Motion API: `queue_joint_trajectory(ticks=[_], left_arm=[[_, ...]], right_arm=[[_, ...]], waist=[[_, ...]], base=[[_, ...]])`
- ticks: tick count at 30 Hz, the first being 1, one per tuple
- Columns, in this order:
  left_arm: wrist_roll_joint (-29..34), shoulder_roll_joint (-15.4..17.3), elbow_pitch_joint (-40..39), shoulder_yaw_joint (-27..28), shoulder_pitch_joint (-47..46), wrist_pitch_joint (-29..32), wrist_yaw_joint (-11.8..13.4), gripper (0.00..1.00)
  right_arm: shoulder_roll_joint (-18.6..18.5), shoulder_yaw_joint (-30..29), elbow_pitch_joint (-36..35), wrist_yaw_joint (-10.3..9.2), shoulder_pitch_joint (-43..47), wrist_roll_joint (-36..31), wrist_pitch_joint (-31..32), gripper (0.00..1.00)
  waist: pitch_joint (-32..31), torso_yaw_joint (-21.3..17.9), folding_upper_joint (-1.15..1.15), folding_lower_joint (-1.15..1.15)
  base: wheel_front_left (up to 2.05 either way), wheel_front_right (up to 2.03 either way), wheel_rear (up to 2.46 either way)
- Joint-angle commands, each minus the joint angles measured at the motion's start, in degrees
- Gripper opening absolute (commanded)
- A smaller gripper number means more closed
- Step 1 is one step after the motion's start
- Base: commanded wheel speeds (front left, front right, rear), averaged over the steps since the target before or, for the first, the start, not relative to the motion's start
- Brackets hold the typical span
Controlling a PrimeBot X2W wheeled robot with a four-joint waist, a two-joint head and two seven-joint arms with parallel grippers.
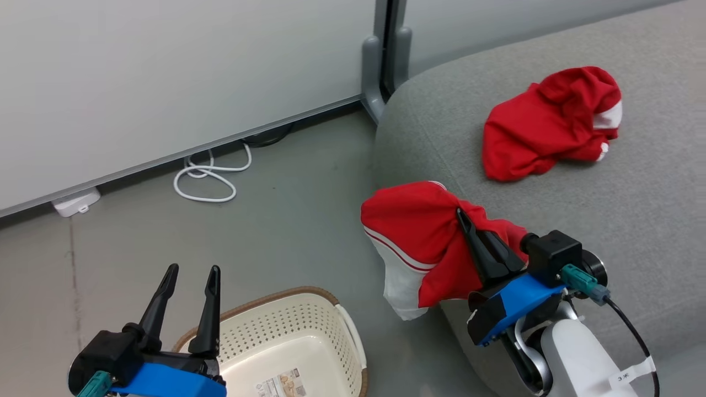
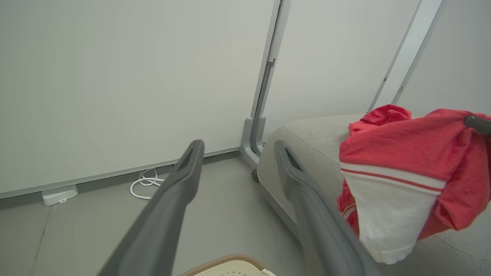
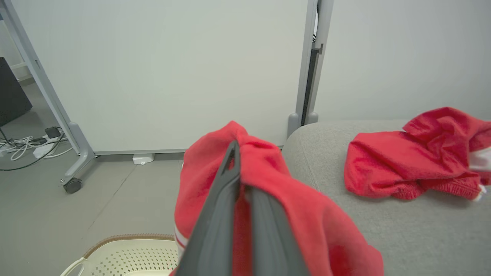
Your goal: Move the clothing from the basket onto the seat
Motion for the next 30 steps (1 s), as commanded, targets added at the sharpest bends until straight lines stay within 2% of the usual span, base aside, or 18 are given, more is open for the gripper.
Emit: queue_joint_trajectory(ticks=[1,8,16,30], left_arm=[[0.6,-0.1,-0.3,0.4,0.3,-0.1,-0.3,1.0],[1.9,0.0,-0.3,1.0,0.1,-0.1,-0.7,1.0],[1.7,1.0,0.1,-0.5,-0.8,-0.1,-0.6,1.0],[0.4,3.3,1.7,-5.0,-4.1,-0.1,-0.6,1.0]], right_arm=[[-0.1,0.0,-1.3,0.03,1.1,0.0,0.3,0.0],[-0.1,-0.2,-4.7,0.03,3.1,0.4,1.3,0.0],[0.0,-1.4,-6.5,0.03,5.1,1.6,0.9,0.0],[0.0,-4.7,-7.7,0.03,7.6,2.1,-0.1,0.0]], waist=[[0.5,-2.8,0.0,0.0],[1.5,-9.4,0.0,0.0],[2.7,-14.4,0.0,0.0],[4.1,-15.3,0.0,0.0]], base=[[0.0,0.0,0.0],[0.0,0.0,0.0],[0.0,0.0,0.0],[0.0,0.0,0.0]])
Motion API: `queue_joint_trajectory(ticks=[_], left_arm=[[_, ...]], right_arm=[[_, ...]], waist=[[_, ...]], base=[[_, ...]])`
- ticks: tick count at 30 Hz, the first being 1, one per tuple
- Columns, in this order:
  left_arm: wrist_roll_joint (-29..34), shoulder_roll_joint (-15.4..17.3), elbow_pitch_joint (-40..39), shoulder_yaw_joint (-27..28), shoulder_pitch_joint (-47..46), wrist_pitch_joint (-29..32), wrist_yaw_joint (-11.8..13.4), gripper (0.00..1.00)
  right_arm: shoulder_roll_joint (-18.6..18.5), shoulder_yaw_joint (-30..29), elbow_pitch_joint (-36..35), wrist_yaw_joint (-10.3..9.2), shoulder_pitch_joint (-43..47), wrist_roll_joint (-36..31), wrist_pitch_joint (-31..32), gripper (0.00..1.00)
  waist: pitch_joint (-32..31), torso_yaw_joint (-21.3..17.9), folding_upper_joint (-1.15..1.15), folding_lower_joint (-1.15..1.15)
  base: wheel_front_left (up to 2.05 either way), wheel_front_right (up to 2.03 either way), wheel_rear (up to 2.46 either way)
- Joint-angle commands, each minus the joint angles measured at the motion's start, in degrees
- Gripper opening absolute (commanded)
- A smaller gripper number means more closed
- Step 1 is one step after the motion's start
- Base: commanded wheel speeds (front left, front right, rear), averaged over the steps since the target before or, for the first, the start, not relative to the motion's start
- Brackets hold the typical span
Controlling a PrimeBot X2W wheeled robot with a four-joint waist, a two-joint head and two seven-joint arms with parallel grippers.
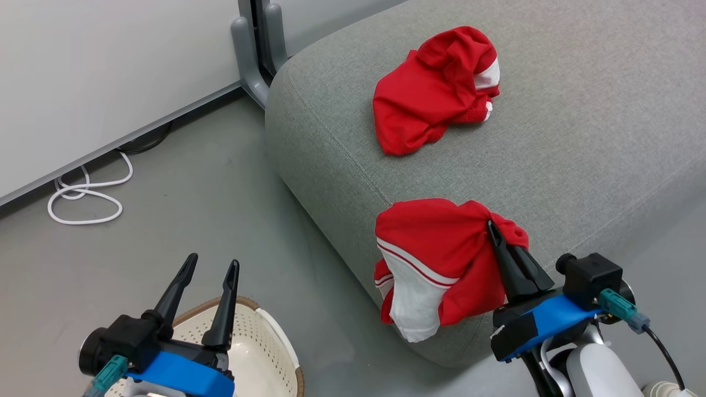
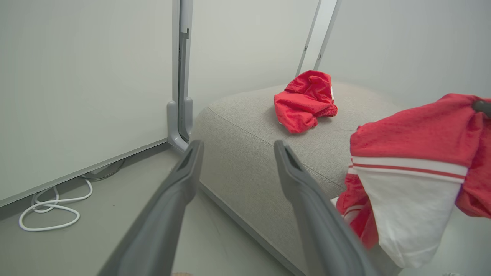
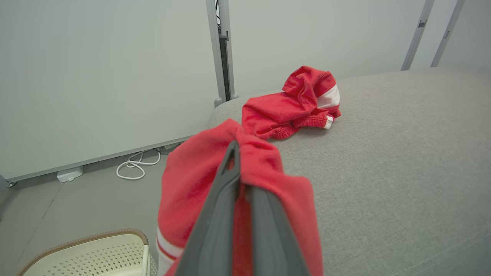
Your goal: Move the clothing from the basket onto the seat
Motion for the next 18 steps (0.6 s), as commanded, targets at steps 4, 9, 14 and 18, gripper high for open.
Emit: queue_joint_trajectory(ticks=[4,9,14,18], left_arm=[[-0.5,1.1,0.2,-0.9,-1.4,-0.1,-0.1,1.0],[-0.7,2.3,-1.0,0.6,-1.2,-0.1,-0.1,1.0],[0.4,4.5,-3.6,1.2,-2.2,-0.1,-0.1,1.0],[0.4,5.9,-4.7,0.9,-3.2,0.2,-0.1,1.0]], right_arm=[[0.0,0.1,0.6,0.03,-3.4,-1.6,1.2,0.0],[0.0,1.0,2.6,0.03,-9.8,-2.0,3.3,0.0],[-0.1,-2.9,3.9,0.03,-19.3,-1.7,3.4,0.0],[-1.0,-6.1,4.5,0.02,-25.8,0.5,4.0,0.0]], waist=[[1.0,0.0,0.0,0.0],[3.6,-0.1,0.0,0.0],[8.9,1.2,0.0,0.0],[12.4,2.3,0.0,0.0]], base=[[0.0,0.0,0.0],[0.0,0.0,0.0],[0.0,0.0,0.0],[0.0,0.0,0.0]])
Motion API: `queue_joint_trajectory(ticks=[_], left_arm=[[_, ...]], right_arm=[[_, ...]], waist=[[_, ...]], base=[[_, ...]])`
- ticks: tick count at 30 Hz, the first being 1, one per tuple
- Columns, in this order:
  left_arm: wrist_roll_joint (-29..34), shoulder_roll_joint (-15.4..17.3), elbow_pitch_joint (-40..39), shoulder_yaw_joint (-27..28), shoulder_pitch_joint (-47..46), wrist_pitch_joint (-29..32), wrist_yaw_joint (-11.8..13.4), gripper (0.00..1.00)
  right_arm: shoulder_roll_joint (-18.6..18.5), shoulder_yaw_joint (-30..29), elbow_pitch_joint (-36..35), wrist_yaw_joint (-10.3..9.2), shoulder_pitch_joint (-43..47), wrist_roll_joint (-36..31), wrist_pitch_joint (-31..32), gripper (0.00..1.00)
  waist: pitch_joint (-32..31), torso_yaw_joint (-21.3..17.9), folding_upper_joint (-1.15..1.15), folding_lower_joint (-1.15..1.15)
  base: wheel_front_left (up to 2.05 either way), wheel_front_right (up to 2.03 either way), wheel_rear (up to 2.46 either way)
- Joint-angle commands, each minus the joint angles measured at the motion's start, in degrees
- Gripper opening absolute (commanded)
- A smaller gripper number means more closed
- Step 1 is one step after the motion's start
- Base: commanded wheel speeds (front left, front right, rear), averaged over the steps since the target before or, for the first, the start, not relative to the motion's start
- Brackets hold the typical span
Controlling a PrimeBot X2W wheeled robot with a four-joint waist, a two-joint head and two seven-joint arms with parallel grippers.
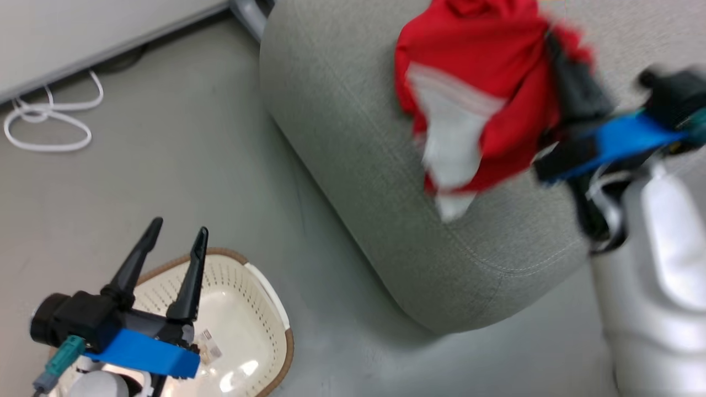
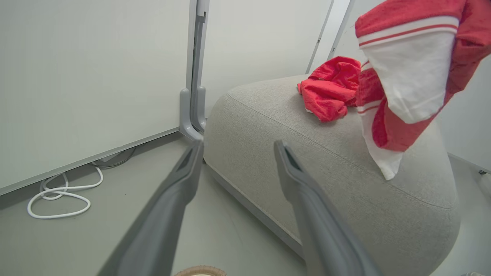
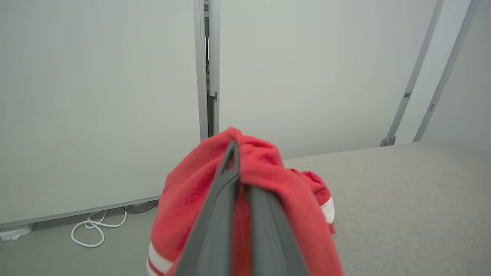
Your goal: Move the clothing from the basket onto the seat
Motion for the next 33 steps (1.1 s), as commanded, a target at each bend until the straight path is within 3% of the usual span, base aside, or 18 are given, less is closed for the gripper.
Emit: queue_joint_trajectory(ticks=[1,7,14,19,30,31,33], left_arm=[[0.5,1.1,-1.2,0.3,-1.5,0.3,-0.1,1.0],[0.9,3.8,-5.6,1.2,-3.8,2.2,0.1,1.0],[1.6,5.9,-10.7,1.9,-5.5,4.0,0.8,1.0],[2.2,7.1,-13.8,2.3,-6.6,5.3,1.1,1.0],[2.8,7.9,-16.8,2.0,-6.3,5.5,1.8,1.0],[2.7,7.8,-16.5,1.8,-6.4,5.3,1.8,1.0],[2.5,7.6,-16.0,1.6,-6.5,4.9,1.8,1.0]], right_arm=[[-1.8,-2.2,0.1,0.02,-4.9,1.7,0.5,0.0],[-8.0,-10.8,0.8,0.0,-17.7,5.4,4.1,0.0],[-13.9,-22.4,4.9,0.02,-28.8,3.6,7.0,0.0],[-15.6,-26.0,7.3,0.01,-31.0,2.1,7.0,0.0],[-12.9,-32.2,19.4,0.01,-26.4,-3.5,3.0,0.0],[-12.6,-32.6,20.8,0.01,-26.2,-4.0,3.1,0.06],[-12.4,-32.9,22.5,0.01,-25.8,-5.2,2.9,0.95]], waist=[[5.0,1.8,0.0,0.0],[12.3,4.0,0.0,0.0],[18.4,7.0,0.0,0.0],[22.1,8.6,0.0,0.0],[25.1,11.9,0.0,0.0],[24.8,12.1,0.0,0.0],[24.2,12.4,0.0,0.0]], base=[[0.0,0.0,0.0],[0.0,0.0,0.0],[0.0,0.0,0.0],[0.0,0.0,0.0],[0.0,0.0,0.0],[0.0,0.0,0.0],[0.0,0.0,0.0]])
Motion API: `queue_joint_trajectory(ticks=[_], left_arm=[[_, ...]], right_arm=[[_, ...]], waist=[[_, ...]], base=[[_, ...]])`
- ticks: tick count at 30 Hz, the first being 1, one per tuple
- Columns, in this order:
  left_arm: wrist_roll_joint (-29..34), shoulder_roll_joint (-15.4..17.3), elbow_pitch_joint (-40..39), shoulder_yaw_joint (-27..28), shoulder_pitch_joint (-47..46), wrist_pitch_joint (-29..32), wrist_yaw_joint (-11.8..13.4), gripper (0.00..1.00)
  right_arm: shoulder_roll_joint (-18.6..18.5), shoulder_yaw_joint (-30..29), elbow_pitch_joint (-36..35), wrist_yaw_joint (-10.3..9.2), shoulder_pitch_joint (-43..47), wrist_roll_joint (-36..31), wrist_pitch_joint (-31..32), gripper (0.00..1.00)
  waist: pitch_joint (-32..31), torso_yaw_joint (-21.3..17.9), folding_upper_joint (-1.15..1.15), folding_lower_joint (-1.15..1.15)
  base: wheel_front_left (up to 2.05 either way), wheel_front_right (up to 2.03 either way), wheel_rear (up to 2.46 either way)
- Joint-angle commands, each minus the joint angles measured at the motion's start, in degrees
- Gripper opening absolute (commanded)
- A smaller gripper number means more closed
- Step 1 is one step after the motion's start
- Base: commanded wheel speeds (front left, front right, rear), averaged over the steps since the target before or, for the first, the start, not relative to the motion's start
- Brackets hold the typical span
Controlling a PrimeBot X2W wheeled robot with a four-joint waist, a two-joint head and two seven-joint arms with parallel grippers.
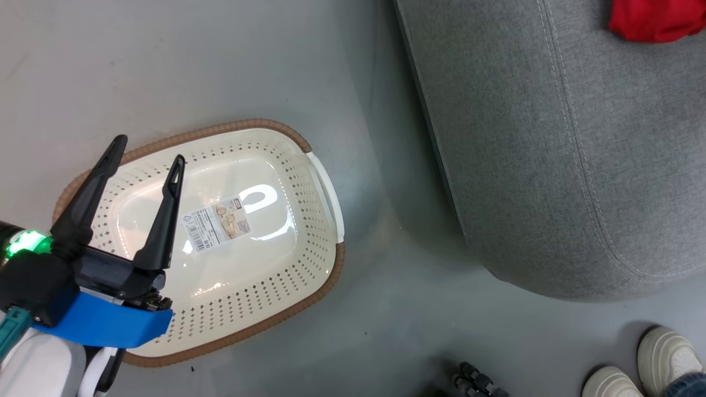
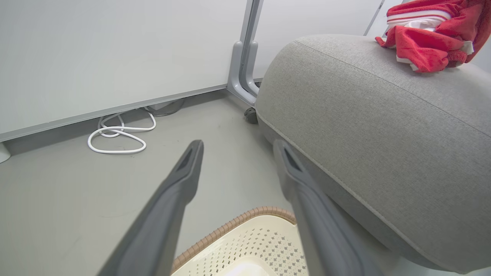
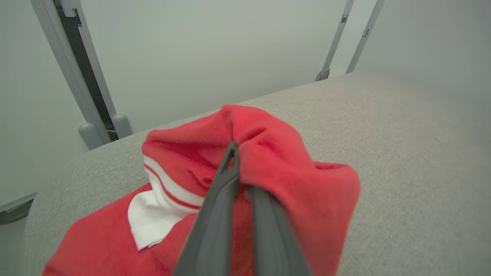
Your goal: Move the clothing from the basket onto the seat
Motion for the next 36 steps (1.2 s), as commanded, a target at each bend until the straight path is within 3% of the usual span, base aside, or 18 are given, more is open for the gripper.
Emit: queue_joint_trajectory(ticks=[1,10,21,30,36], left_arm=[[-0.1,-0.2,0.3,-0.3,-0.8,-0.4,0.0,1.0],[-1.0,-3.1,5.2,-2.6,-1.6,-2.9,-0.4,1.0],[-2.7,-9.0,14.8,-3.3,1.1,-5.7,-0.9,1.0],[-3.1,-14.6,18.8,1.8,7.0,-5.8,-1.3,1.0],[-2.2,-17.6,20.5,3.9,9.8,-5.8,-1.8,1.0]], right_arm=[[0.2,-0.5,1.0,0.01,0.5,-0.7,-0.2,1.0],[1.0,0.5,4.4,0.01,2.2,-4.9,-1.1,1.0],[2.0,8.5,5.6,0.01,13.9,-5.5,-4.4,1.0],[5.9,15.5,2.2,0.01,24.6,-0.3,-8.0,1.0],[7.5,20.9,-4.2,0.01,34.2,0.3,-10.7,1.0]], waist=[[-0.8,0.4,0.0,-0.01],[-6.7,1.6,0.0,-0.01],[-20.7,2.2,0.0,-0.01],[-31.0,1.6,0.0,-0.01],[-35.0,2.5,0.0,-0.01]], base=[[0.0,0.0,0.0],[0.0,0.0,0.0],[0.0,0.0,0.0],[0.0,0.0,0.0],[0.0,0.0,0.0]])
